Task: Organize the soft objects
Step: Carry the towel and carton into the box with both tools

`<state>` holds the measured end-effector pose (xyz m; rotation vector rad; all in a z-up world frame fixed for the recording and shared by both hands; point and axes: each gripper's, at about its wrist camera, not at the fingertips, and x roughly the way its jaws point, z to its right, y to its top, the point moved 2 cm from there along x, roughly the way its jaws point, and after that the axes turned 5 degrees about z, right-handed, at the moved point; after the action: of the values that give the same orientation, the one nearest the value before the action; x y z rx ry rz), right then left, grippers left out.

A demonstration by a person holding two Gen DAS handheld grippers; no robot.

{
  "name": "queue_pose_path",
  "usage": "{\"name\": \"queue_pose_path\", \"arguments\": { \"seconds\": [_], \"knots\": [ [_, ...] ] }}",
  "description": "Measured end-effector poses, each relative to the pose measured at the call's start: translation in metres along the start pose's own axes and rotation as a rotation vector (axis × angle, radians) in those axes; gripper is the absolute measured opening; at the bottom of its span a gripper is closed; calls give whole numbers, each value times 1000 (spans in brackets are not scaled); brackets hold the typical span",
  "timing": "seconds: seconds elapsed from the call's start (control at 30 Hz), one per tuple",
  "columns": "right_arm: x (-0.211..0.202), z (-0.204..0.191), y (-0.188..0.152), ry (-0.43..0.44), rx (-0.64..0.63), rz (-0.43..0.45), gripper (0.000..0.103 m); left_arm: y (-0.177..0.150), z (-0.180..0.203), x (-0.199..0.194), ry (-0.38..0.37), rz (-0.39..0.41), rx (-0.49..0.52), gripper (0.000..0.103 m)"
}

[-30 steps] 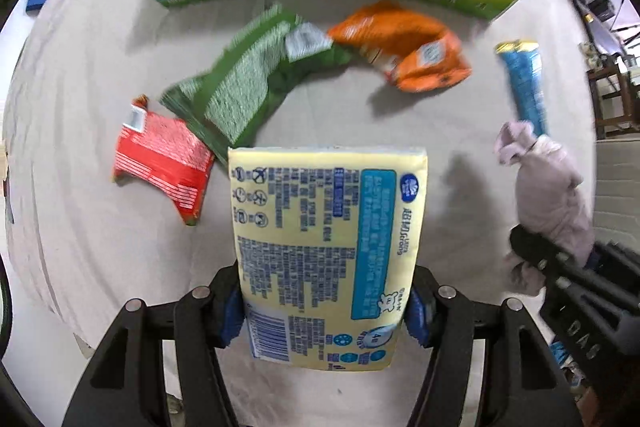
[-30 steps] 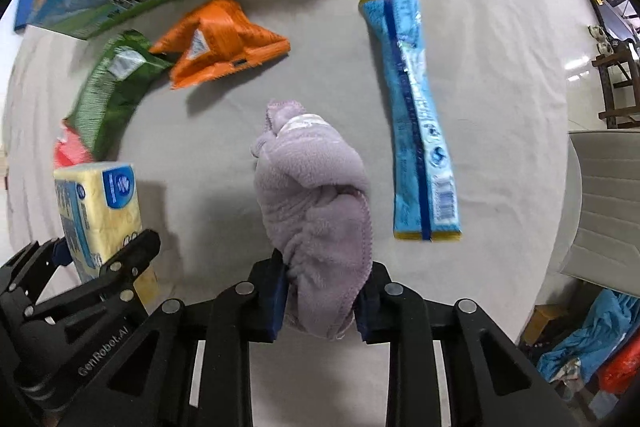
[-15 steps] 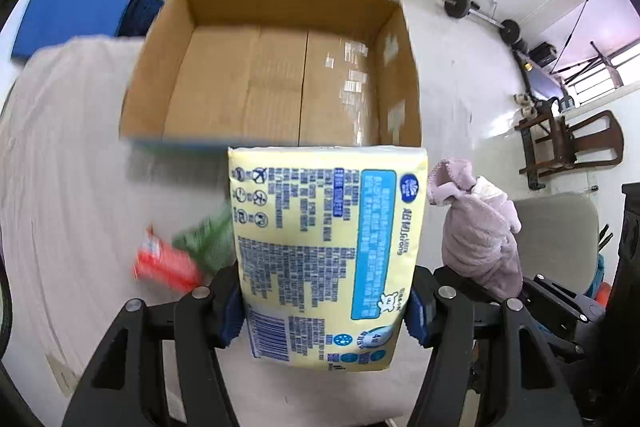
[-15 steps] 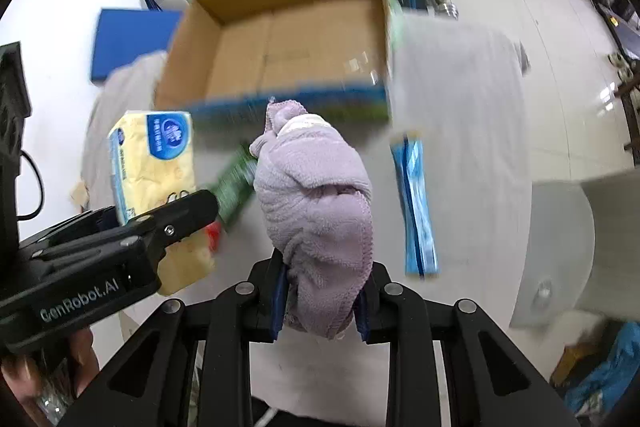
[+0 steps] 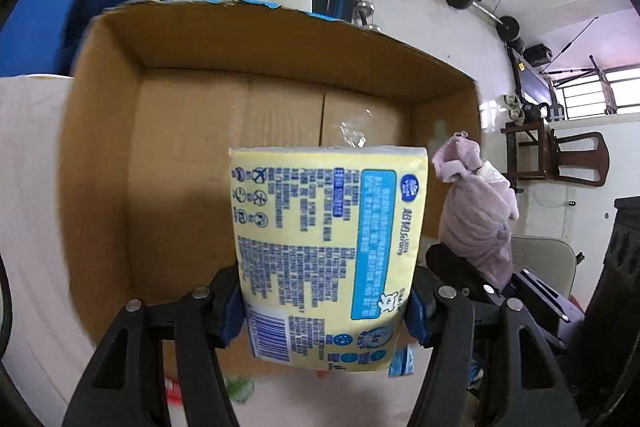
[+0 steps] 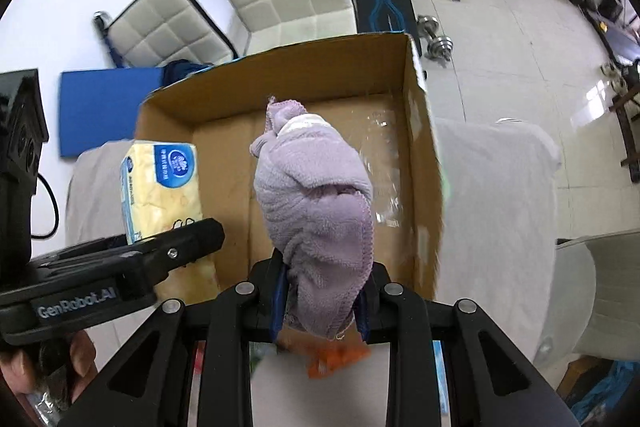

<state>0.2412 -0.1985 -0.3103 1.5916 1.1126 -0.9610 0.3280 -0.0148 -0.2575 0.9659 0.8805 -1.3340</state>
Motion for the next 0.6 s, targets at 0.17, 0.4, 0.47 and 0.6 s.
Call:
{"name": "queue_pose_path", "arguments": {
  "seconds": [0.17,0.4,0.47,0.6],
  "knots": [
    [58,-2,31,-32,12,-42,28,25,-9,36,-14,-81,23,61],
    [112,0,60,-78,3,-71,29,41,0,70,6,-129,103,61],
    [121,-1,65,-91,-7,-80,30,39,3,72,25,-133,112,61],
    [131,-1,68,-94,-10,-101,36,35,8,71,65,-138,111,62]
  ]
}}
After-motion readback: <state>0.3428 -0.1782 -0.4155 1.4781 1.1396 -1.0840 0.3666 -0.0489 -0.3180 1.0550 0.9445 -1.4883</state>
